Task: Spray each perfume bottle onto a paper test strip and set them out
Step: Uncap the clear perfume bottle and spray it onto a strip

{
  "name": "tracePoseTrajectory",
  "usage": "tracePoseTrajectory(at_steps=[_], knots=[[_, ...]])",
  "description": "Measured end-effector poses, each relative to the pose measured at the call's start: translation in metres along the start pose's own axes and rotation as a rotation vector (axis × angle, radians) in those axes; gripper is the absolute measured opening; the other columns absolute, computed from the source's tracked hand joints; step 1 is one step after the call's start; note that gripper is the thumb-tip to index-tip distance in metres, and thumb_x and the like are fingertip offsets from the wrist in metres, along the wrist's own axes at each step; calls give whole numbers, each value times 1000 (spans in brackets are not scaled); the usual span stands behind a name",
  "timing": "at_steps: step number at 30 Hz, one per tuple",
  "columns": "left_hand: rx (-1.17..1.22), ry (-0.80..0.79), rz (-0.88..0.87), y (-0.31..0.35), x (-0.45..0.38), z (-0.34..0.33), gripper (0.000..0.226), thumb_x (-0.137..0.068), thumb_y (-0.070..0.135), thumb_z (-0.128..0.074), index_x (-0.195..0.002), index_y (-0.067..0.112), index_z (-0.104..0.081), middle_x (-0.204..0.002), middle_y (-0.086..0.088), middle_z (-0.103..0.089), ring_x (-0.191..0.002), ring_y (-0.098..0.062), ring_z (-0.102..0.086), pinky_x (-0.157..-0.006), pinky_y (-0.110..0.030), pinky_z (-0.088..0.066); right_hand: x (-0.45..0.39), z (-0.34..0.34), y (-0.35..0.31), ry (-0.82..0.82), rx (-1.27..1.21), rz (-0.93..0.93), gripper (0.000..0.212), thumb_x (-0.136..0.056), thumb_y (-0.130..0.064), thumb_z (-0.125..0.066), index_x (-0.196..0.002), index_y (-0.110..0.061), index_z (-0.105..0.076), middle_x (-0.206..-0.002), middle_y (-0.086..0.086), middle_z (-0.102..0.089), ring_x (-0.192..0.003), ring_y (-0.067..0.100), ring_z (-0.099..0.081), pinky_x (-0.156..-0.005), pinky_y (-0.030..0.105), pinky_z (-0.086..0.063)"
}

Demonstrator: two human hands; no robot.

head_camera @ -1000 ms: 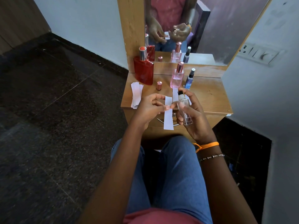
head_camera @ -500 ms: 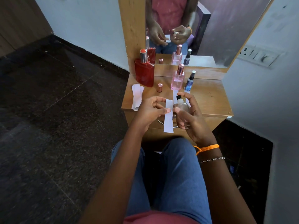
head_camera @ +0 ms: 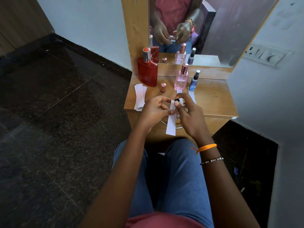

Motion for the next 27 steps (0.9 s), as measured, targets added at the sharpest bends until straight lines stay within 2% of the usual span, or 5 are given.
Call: tracePoseTrajectory(at_steps=[9, 13, 18, 21, 27], knots=[[-12, 83, -1, -1, -4, 4, 36, -80, 12, -71, -114, 16, -59, -84, -5, -70, -82, -10, -64, -80, -30, -50, 0, 1, 16, 60, -345, -253, 31, -92, -13, -56, -118, -24, -44, -66, -5, -51, -46, 5, -47, -44, 23, -38], [-18, 71, -10, 0, -5, 2, 37, -79, 13, -72, -114, 14, -59, -76, 0, -67, -79, -9, -63, -80, -27, -49, -1, 5, 6, 75, -108, -92, 36, -84, -11, -62, -115, -24, -48, -76, 9, -64, -64, 24, -60, -59, 34, -49], [-70, 72, -31, -1, -9, -1, 38, -79, 12, -72, -115, 11, -60, -75, -1, -67, -78, -10, -62, -81, -29, -50, -1, 4, 2, 55, 49, -22, 36, -78, -16, -70, -110, -20, -54, -73, -1, -59, -62, 7, -55, -54, 11, -37], [-75, 68, -35, -2, -9, -2, 38, -79, 14, -73, -115, 12, -60, -78, -3, -68, -77, -8, -62, -79, -26, -49, 0, 5, 2, 44, 54, -28, 33, -78, -17, -70, -107, -20, -54, -69, 1, -60, -60, 11, -55, -53, 14, -37], [20, 103, -18, -3, -12, -1, 37, -79, 11, -72, -114, 13, -59, -75, 3, -65, -73, -1, -60, -69, -16, -46, 2, 3, 13, 35, -409, -305, 42, -83, -5, -67, -113, -25, -47, -73, 1, -58, -51, 9, -52, -44, 22, -41]])
Point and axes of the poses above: each hand's wrist, its own x-axis away from the middle knuckle, its own z-axis out of the back of the hand, y = z × x, the point moved 5 cm from there along -x, towards the middle knuckle
